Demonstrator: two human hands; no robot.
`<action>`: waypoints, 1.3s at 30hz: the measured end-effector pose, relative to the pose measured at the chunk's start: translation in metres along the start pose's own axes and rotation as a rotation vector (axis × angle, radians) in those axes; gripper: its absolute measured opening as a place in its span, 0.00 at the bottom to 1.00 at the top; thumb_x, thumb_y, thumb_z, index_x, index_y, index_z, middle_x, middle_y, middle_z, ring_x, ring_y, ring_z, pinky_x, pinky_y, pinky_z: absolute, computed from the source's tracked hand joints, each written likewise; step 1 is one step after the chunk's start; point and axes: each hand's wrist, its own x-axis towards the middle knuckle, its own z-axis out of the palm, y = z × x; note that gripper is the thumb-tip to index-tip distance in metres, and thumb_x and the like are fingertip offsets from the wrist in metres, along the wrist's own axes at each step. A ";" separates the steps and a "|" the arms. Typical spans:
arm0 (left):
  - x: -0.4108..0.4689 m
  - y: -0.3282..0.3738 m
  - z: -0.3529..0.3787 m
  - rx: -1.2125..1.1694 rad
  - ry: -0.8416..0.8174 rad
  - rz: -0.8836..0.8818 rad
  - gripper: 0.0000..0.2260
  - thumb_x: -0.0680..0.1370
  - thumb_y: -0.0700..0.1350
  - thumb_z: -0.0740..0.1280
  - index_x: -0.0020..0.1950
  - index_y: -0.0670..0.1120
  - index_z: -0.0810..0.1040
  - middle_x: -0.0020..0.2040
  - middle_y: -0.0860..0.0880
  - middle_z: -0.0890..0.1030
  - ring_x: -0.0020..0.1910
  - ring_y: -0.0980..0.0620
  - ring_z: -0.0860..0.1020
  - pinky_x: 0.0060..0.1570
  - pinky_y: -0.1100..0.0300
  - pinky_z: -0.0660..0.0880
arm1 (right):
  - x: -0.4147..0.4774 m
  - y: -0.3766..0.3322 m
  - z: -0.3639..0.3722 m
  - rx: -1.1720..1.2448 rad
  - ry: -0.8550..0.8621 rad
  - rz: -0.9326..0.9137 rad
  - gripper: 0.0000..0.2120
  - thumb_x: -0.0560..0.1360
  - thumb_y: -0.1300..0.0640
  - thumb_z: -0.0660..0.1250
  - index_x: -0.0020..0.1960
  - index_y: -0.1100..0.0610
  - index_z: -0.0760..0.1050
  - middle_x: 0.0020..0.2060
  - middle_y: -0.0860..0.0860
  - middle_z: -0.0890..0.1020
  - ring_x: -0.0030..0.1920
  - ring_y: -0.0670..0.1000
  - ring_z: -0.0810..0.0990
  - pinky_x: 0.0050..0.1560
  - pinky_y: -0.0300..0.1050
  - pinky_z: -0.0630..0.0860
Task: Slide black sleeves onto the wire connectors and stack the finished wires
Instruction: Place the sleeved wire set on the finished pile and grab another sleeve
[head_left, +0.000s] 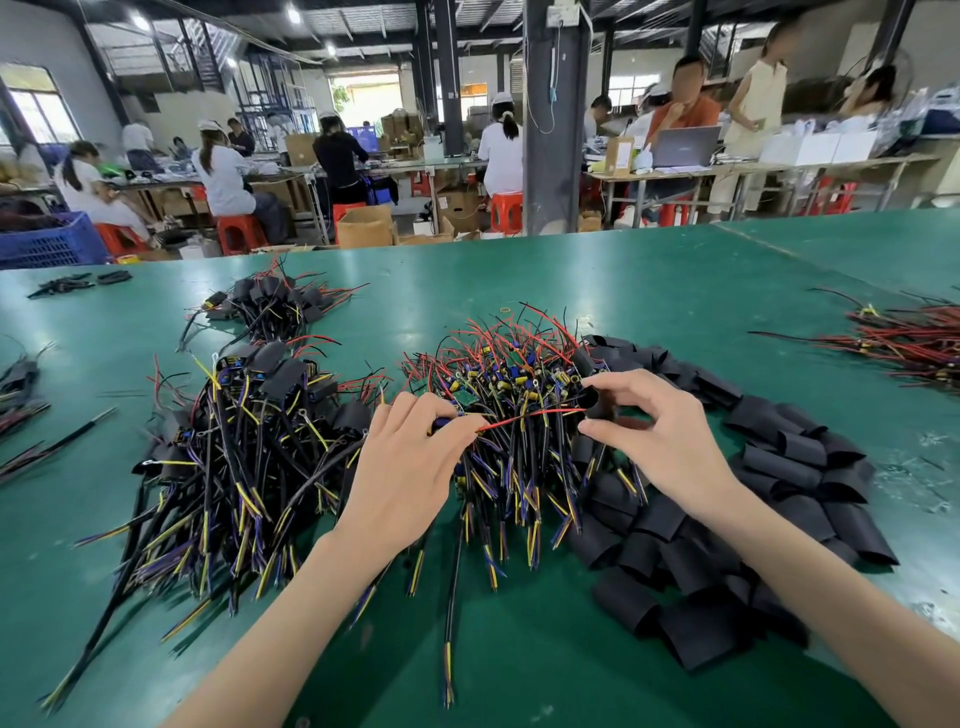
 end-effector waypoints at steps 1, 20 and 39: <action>0.000 -0.001 0.000 0.013 0.004 0.004 0.11 0.78 0.44 0.61 0.52 0.46 0.82 0.44 0.46 0.78 0.43 0.48 0.66 0.42 0.56 0.62 | 0.000 0.000 -0.001 -0.020 -0.006 -0.021 0.18 0.67 0.65 0.75 0.52 0.49 0.80 0.48 0.44 0.80 0.50 0.42 0.78 0.51 0.28 0.71; -0.003 0.027 0.007 -0.350 -0.106 0.049 0.31 0.74 0.36 0.69 0.73 0.46 0.59 0.68 0.46 0.63 0.68 0.51 0.64 0.70 0.64 0.58 | -0.022 -0.019 0.027 -0.681 -0.364 -0.505 0.15 0.75 0.63 0.68 0.61 0.65 0.74 0.51 0.57 0.76 0.51 0.58 0.77 0.57 0.43 0.69; 0.004 0.001 -0.004 -0.678 -0.649 -0.419 0.14 0.79 0.53 0.62 0.44 0.49 0.83 0.43 0.43 0.77 0.41 0.49 0.73 0.47 0.56 0.69 | -0.020 -0.018 0.026 -0.479 -0.280 -0.370 0.15 0.77 0.64 0.62 0.63 0.62 0.73 0.56 0.58 0.75 0.55 0.49 0.67 0.55 0.37 0.62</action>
